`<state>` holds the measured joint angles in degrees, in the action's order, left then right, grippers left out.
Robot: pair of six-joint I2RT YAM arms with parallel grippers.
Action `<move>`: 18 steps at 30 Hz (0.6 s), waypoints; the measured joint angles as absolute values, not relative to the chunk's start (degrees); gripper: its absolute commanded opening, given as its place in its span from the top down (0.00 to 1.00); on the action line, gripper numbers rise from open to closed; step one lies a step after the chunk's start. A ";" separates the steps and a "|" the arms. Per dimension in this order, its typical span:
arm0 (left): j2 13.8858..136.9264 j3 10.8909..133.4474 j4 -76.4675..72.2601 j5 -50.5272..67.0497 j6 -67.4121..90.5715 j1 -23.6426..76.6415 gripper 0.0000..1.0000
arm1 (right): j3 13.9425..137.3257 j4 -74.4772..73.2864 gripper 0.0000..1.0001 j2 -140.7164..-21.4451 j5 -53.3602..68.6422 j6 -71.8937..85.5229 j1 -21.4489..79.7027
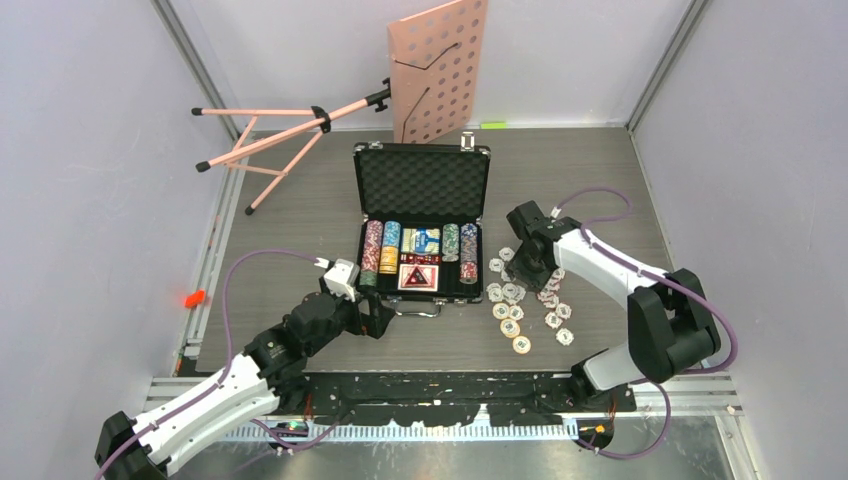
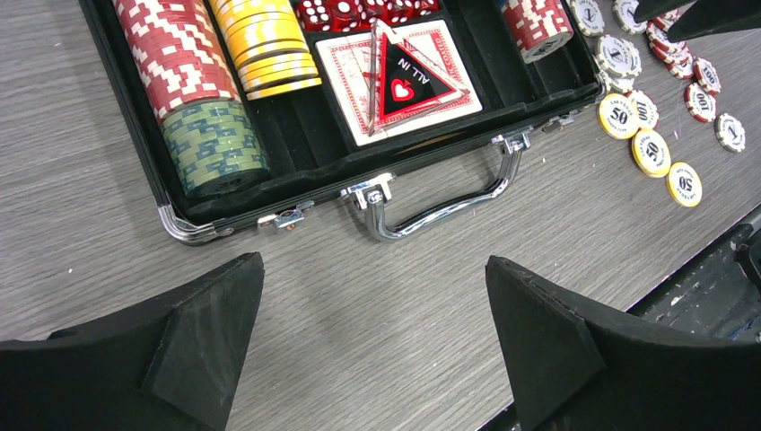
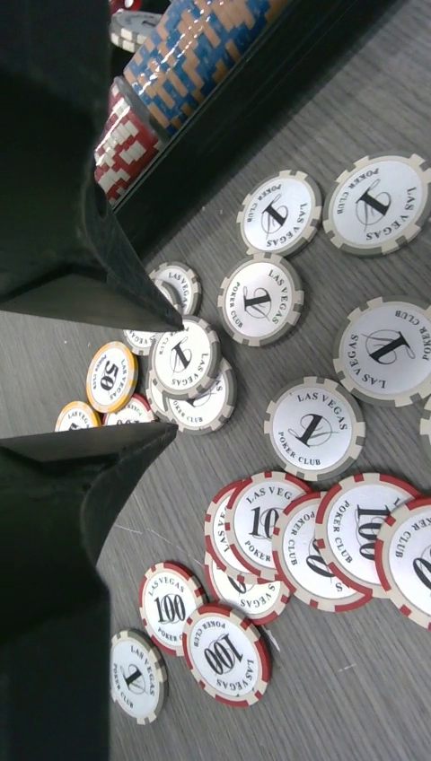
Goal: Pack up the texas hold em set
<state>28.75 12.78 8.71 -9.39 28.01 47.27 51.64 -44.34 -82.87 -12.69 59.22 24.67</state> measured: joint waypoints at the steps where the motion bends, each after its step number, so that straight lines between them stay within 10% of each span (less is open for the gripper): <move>1: 28.73 12.78 8.71 -9.39 28.01 47.27 0.02 | 51.64 -44.31 0.49 -83.02 -12.53 58.87 24.67; 4: 28.75 12.78 8.71 -9.39 28.01 47.27 0.02 | 51.57 -44.21 0.44 -82.59 -12.45 58.22 24.67; 8: 28.77 12.78 8.71 -9.39 28.01 47.27 0.02 | 50.98 -45.36 0.11 -81.14 -12.95 58.04 24.67; 18: 30.63 12.78 7.27 -7.84 27.99 47.27 0.04 | 38.96 -51.90 0.16 -62.98 -14.44 61.32 24.67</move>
